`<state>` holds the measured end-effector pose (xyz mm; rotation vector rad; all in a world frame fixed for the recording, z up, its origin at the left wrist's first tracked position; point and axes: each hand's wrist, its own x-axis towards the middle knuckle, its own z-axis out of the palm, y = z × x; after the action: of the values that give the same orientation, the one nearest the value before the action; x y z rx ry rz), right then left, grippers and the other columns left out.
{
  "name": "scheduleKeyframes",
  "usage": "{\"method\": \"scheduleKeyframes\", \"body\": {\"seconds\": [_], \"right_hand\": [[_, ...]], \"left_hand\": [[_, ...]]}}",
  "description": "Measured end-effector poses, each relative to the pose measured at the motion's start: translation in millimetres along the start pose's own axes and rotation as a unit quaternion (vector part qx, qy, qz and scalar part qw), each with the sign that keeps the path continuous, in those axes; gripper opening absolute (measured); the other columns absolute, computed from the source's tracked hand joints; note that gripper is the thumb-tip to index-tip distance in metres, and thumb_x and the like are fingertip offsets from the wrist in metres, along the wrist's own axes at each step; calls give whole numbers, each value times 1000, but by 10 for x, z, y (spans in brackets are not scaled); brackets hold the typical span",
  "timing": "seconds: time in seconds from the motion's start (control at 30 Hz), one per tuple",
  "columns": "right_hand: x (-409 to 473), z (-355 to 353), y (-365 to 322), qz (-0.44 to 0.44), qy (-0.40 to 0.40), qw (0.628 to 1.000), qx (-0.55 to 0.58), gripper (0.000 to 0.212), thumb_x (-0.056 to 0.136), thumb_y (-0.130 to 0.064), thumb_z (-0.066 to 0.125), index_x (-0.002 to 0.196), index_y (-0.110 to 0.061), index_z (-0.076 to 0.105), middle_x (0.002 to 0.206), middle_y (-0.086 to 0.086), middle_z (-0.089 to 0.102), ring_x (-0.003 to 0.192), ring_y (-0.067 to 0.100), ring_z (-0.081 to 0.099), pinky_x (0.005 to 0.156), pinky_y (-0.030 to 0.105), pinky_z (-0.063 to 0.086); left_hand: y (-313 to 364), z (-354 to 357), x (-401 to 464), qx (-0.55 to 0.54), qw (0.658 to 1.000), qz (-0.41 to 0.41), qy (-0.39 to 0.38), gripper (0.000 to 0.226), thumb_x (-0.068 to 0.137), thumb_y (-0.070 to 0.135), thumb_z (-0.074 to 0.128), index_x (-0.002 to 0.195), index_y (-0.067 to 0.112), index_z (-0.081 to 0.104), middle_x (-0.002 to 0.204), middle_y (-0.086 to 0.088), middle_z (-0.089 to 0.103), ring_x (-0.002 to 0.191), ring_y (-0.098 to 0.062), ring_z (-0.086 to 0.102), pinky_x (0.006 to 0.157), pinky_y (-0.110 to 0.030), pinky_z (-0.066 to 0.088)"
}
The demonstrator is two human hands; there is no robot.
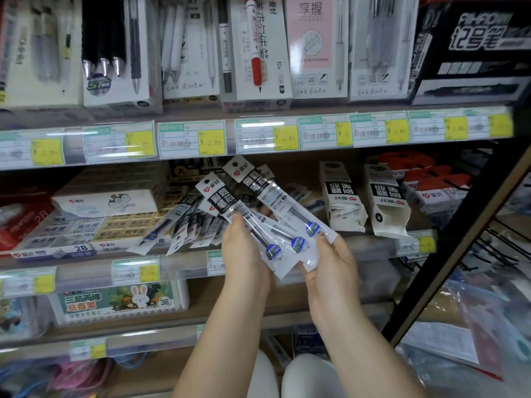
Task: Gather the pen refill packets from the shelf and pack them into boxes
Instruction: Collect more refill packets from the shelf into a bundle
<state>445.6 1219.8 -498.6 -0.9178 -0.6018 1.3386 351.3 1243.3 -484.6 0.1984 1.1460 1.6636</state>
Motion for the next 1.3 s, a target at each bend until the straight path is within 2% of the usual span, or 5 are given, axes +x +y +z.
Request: {"method": "scheduleKeyframes", "body": {"seconds": [0.23, 0.4, 0.57, 0.93, 1.3], "right_hand": [[-15, 10, 119, -30, -12, 997, -72, 20, 94, 0, 47, 90, -14, 61, 83, 1, 74, 74, 13, 68, 69, 31, 52], [-37, 15, 164, -32, -27, 995, -96, 18, 90, 4, 52, 89, -14, 58, 85, 1, 73, 76, 15, 67, 68, 30, 50], [-14, -11, 85, -6, 10, 999, -29, 17, 94, -8, 51, 82, -16, 59, 70, -3, 68, 60, 7, 61, 50, 19, 45], [-13, -38, -127, -38, -7, 999, -4, 15, 92, 3, 51, 92, -11, 57, 91, 5, 70, 73, 10, 70, 65, 17, 54], [-106, 48, 19, -147, -94, 930, -322, 28, 83, -4, 63, 84, -32, 65, 83, -13, 69, 80, 5, 66, 69, 27, 56]], "left_hand": [[14, 3, -7, -15, 1000, 11, -9, 34, 95, 42, 50, 111, 15, 63, 102, -7, 71, 97, -27, 67, 92, -49, 51], [7, -29, 2, 49, 998, 48, -17, 35, 92, 37, 57, 110, 8, 58, 89, -9, 64, 71, -22, 65, 58, -29, 51], [69, -77, 14, 8, 999, 26, -37, 38, 94, 29, 53, 123, 4, 55, 96, -13, 67, 79, -26, 68, 64, -32, 54], [154, -236, 66, -24, 986, -22, -165, 30, 96, 13, 43, 120, 3, 58, 110, -13, 70, 100, -23, 69, 83, -38, 53], [96, -259, 52, 33, 983, -10, -181, 52, 89, 49, 48, 116, 6, 61, 104, -17, 71, 94, -29, 69, 86, -45, 53]]}}
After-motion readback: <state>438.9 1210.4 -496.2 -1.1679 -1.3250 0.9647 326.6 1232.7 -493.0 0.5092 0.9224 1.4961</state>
